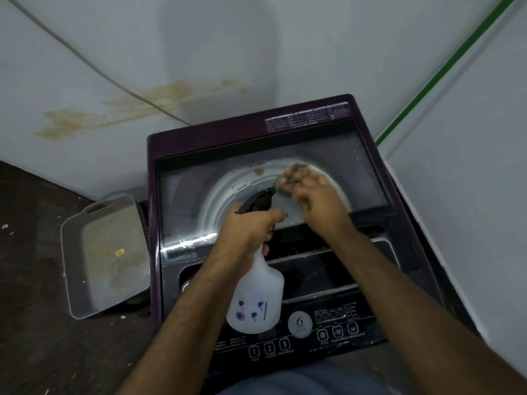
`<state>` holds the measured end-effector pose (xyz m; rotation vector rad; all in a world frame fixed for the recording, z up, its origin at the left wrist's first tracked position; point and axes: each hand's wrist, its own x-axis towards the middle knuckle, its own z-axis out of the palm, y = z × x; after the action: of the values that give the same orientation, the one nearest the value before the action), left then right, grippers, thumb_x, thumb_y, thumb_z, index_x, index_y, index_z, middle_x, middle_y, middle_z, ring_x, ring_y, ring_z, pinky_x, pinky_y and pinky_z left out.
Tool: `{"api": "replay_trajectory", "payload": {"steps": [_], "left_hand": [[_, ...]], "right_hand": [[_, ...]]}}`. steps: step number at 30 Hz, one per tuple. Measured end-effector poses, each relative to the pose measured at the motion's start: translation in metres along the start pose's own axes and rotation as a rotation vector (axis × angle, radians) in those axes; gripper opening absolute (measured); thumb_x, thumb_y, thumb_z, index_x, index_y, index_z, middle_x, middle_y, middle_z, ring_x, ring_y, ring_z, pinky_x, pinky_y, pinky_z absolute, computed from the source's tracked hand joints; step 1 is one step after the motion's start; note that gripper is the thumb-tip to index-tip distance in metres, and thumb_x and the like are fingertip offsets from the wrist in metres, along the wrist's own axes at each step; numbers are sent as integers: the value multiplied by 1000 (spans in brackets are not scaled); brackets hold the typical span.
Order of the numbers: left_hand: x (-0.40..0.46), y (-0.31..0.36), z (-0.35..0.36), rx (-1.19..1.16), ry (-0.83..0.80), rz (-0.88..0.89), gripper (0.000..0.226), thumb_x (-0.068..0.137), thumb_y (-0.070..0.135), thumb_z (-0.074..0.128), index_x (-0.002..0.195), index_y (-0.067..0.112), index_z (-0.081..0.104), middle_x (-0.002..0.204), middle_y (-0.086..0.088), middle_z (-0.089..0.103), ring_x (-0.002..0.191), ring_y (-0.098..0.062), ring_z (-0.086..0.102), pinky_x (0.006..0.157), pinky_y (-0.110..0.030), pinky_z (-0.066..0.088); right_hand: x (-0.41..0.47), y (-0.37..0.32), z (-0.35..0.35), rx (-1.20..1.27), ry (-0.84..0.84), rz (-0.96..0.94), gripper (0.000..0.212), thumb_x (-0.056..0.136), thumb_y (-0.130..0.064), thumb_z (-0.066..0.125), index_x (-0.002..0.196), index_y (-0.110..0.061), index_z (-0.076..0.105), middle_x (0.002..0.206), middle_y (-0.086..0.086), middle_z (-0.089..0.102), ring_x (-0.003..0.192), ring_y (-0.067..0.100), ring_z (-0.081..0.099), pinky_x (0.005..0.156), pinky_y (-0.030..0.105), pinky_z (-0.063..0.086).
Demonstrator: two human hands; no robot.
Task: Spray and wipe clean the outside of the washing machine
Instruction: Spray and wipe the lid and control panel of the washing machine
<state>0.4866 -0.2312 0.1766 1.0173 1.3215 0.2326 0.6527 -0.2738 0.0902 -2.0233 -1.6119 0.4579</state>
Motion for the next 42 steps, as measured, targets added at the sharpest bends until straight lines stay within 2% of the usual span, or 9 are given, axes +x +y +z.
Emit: {"api": "replay_trajectory", "payload": {"steps": [3,9,12,15,22,26,30,36,42], "left_hand": [[3,6,5,-7,-13,3,21,88,5,71,74,16,60,51,4,49,47,-10,44,42,-25,35],[7,14,3,-62,46,72,14,91,20,80,84,13,70,66,-2,62,62,-14,59,48,-28,43],[10,15,7,-109,95,84,17,90,13,76,78,12,65,54,3,53,49,-12,48,42,-23,38],[14,16,2,-140,104,56,22,90,8,72,72,15,61,51,4,49,47,-11,43,42,-24,36],[10,15,-27,-78,12,58,17,90,26,81,92,11,72,73,-4,68,65,-13,65,50,-28,44],[11,13,-38,-86,0,53,17,92,26,78,98,10,74,73,-5,68,65,-14,65,48,-26,43],[12,17,-53,-98,3,51,13,94,25,77,93,13,73,73,-6,67,68,-15,64,47,-26,43],[20,15,-73,-96,7,62,18,94,27,76,86,12,69,72,-6,66,68,-16,64,54,-31,43],[24,15,-80,-147,-39,50,17,96,25,75,97,8,73,70,-6,66,67,-16,63,44,-25,42]], "right_hand": [[-28,14,-5,-33,-63,-180,50,93,4,60,129,-28,71,147,-7,57,137,20,44,118,22,27],[19,22,-9,-47,155,210,46,97,-1,52,131,-27,69,151,-5,54,139,29,41,115,48,40],[30,-9,4,-47,-31,8,45,100,-19,43,139,-31,62,156,-5,48,145,24,34,119,40,35],[11,0,8,0,-69,-167,46,95,-2,58,132,-28,68,150,-6,54,142,22,41,118,36,37],[61,-6,15,51,157,176,44,102,-8,51,137,-31,63,155,-9,47,141,18,34,118,38,33],[70,-33,54,-41,-86,-108,41,101,-24,59,138,-41,61,157,-14,43,144,16,32,117,34,28],[32,-23,44,57,-83,-231,52,90,1,66,130,-31,69,147,-12,56,139,17,42,112,33,37],[83,-33,40,22,144,158,47,93,4,56,126,-26,71,151,-9,52,136,27,40,110,51,44],[44,-49,57,28,-139,-214,46,93,2,62,125,-30,71,150,-12,53,143,22,39,114,51,39]]}}
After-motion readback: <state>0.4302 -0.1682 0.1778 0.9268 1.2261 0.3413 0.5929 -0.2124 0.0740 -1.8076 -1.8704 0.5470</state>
